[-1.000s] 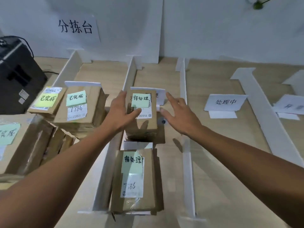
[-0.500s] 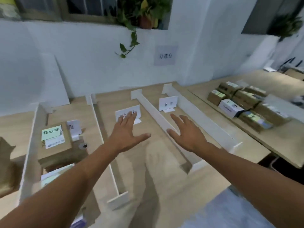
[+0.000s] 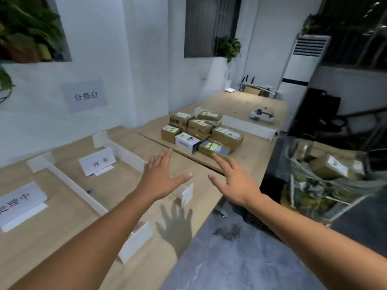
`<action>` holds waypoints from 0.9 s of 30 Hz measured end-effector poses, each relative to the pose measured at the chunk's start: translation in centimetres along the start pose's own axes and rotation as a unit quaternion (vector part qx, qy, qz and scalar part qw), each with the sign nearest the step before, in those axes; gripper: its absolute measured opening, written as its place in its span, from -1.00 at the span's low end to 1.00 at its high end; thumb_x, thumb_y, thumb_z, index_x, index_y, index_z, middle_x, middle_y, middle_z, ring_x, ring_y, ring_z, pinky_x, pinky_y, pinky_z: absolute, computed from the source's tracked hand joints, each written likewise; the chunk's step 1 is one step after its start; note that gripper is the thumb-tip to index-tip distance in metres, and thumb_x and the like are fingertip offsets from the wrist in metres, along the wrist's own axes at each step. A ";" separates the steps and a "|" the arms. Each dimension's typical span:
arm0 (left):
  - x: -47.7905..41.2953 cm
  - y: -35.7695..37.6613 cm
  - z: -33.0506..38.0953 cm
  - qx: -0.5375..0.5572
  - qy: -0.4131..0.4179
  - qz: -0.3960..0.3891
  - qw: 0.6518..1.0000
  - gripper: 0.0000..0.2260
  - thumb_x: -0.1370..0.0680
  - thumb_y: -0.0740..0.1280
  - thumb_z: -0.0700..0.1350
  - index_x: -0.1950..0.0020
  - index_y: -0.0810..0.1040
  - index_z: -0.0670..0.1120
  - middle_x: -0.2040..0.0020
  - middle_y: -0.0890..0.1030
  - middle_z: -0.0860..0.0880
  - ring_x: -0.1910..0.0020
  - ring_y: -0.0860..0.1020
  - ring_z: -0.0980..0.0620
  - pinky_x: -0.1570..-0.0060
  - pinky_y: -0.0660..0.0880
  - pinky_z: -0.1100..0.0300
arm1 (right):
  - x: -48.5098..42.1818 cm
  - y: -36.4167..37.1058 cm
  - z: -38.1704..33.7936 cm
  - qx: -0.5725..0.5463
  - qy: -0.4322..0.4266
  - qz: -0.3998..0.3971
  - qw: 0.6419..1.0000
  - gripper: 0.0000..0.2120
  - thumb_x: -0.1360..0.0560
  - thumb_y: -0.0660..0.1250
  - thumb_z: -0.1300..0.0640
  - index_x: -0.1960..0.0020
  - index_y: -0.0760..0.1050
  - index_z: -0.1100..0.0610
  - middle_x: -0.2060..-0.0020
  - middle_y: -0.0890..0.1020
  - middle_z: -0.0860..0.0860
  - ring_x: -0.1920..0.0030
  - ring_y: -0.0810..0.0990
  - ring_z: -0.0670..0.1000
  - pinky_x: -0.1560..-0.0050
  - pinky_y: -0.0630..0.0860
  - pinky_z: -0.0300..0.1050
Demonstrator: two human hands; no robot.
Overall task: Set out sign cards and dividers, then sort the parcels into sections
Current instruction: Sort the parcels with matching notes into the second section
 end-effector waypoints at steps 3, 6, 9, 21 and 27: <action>-4.5 5.3 5.8 0.004 0.009 -0.024 1.000 0.00 -0.41 0.27 0.53 -0.68 -0.05 0.10 -0.69 -0.05 0.05 -0.65 -0.10 -0.13 -0.60 -0.02 -0.15 | -1.2 -1.9 8.7 -0.002 0.028 -0.003 1.000 -0.31 -0.59 0.06 -0.38 -0.64 -0.01 -0.21 -0.58 0.23 0.09 -0.57 0.19 0.12 -0.51 0.22 0.16; -8.5 9.2 10.1 0.005 0.018 -0.038 0.999 0.01 -0.39 0.25 0.55 -0.67 -0.07 0.12 -0.69 -0.07 0.07 -0.65 -0.11 -0.10 -0.59 -0.01 -0.17 | -3.2 -3.2 15.5 -0.012 0.046 -0.002 0.999 -0.33 -0.60 0.07 -0.37 -0.64 0.00 -0.21 -0.57 0.25 0.08 -0.56 0.20 0.09 -0.50 0.24 0.12; -12.7 12.0 12.5 0.005 0.022 -0.038 0.999 0.01 -0.40 0.24 0.55 -0.68 -0.07 0.12 -0.69 -0.07 0.08 -0.65 -0.12 -0.11 -0.59 -0.03 -0.17 | -6.2 -3.6 20.1 -0.026 0.043 0.010 0.999 -0.33 -0.59 0.05 -0.39 -0.63 0.00 -0.24 -0.57 0.26 0.06 -0.56 0.21 0.07 -0.47 0.23 0.08; -38.8 24.3 14.8 0.039 -0.022 -0.046 0.998 -0.05 -0.49 0.27 0.46 -0.69 -0.03 0.02 -0.69 -0.06 0.02 -0.65 -0.12 -0.18 -0.59 -0.02 -0.21 | -28.5 2.0 36.8 -0.056 0.032 -0.030 0.997 -0.33 -0.59 0.07 -0.37 -0.63 0.01 -0.20 -0.56 0.25 0.04 -0.54 0.24 0.09 -0.49 0.28 0.10; -49.8 28.8 15.2 0.057 -0.085 -0.042 0.994 -0.06 -0.51 0.25 0.45 -0.69 -0.01 -0.03 -0.69 -0.01 -0.04 -0.65 -0.05 -0.18 -0.57 0.01 -0.26 | -40.2 3.4 43.5 -0.076 0.012 -0.066 0.995 -0.34 -0.60 0.12 -0.33 -0.63 0.03 -0.20 -0.53 0.28 0.03 -0.51 0.27 0.08 -0.48 0.30 0.09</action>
Point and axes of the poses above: each hand's wrist, its own x-axis away from the middle knuckle, its own y-axis out of the palm, z = x × y, the point moved 2 cm from there along -x, towards the middle knuckle
